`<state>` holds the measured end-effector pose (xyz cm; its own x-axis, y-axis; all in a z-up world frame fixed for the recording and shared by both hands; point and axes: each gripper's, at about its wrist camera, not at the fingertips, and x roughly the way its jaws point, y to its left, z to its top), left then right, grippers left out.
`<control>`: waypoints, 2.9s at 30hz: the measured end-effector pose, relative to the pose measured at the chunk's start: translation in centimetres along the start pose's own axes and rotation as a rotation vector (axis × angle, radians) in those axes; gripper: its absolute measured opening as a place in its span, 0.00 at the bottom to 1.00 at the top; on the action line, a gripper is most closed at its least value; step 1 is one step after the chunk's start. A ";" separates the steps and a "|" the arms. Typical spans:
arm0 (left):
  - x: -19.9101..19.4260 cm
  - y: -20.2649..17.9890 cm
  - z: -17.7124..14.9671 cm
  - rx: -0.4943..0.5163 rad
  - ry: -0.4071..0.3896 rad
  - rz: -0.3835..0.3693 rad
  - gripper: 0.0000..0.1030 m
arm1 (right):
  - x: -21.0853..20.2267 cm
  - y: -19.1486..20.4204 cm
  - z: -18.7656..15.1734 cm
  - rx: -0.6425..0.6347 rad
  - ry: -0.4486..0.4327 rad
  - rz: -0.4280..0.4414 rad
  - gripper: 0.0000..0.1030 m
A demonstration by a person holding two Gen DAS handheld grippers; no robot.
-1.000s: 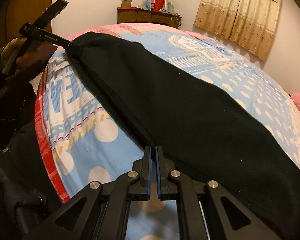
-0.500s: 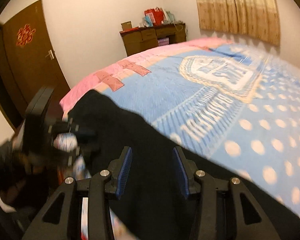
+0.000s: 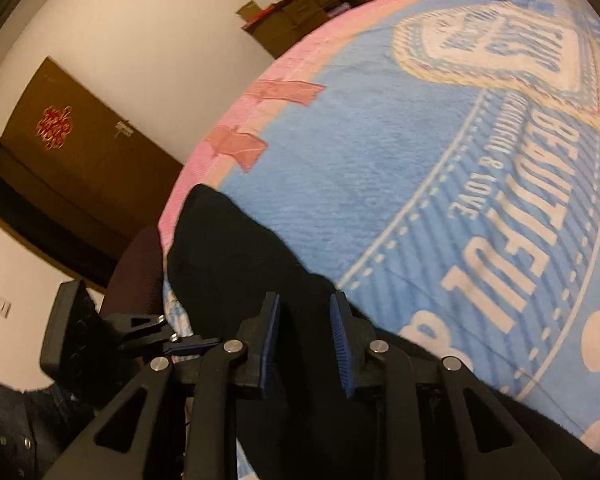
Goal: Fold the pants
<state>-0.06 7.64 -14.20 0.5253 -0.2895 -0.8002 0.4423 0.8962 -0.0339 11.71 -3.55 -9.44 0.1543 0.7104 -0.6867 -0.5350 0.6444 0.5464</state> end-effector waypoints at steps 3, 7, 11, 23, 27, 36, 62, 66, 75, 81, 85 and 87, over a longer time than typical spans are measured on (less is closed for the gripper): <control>0.2 0.0 0.0 -0.002 0.000 -0.004 0.20 | -1.2 -0.3 -0.6 0.023 -0.021 0.012 0.27; 0.1 -0.3 -0.1 -0.011 0.000 -0.014 0.20 | -1.4 -1.7 -1.0 0.047 0.023 -0.038 0.27; 0.2 0.2 -0.1 -0.014 0.002 -0.021 0.20 | -0.7 0.1 -1.6 -0.021 0.089 0.036 0.27; 0.3 0.8 0.1 -0.022 0.004 -0.034 0.20 | -1.4 -4.7 1.1 0.140 0.073 0.045 0.27; 0.3 0.9 0.1 -0.022 0.004 -0.035 0.20 | 0.8 -5.3 1.1 0.190 0.149 0.199 0.27; 0.4 0.8 0.1 -0.019 0.004 -0.035 0.20 | 4.3 -5.4 3.0 0.287 0.153 0.336 0.16; -3.3 6.8 0.8 -0.278 -0.068 -0.008 0.20 | 1.0 9.8 -10.6 -0.460 0.044 -0.299 0.08; -4.3 6.8 0.9 -0.273 -0.096 -0.011 0.20 | 2.1 9.5 -11.0 -0.490 0.049 -0.387 0.08; -5.2 7.1 1.1 -0.269 -0.102 -0.012 0.20 | 2.4 10.8 -11.9 -0.570 0.038 -0.479 0.08; -5.0 7.1 1.1 -0.273 -0.092 -0.018 0.21 | 1.6 11.9 -13.0 -0.624 -0.007 -0.501 0.31; -4.9 7.3 1.2 -0.278 -0.090 -0.024 0.20 | 1.6 12.0 -12.8 -0.637 -0.034 -0.518 0.31; -4.8 7.3 1.1 -0.279 -0.089 -0.024 0.20 | 2.0 12.1 -12.7 -0.644 -0.021 -0.525 0.31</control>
<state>1.44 15.18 -9.91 0.5847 -0.3290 -0.7416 0.2450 0.9430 -0.2252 -5.02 2.05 -10.32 0.5284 0.3718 -0.7633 -0.7590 0.6096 -0.2286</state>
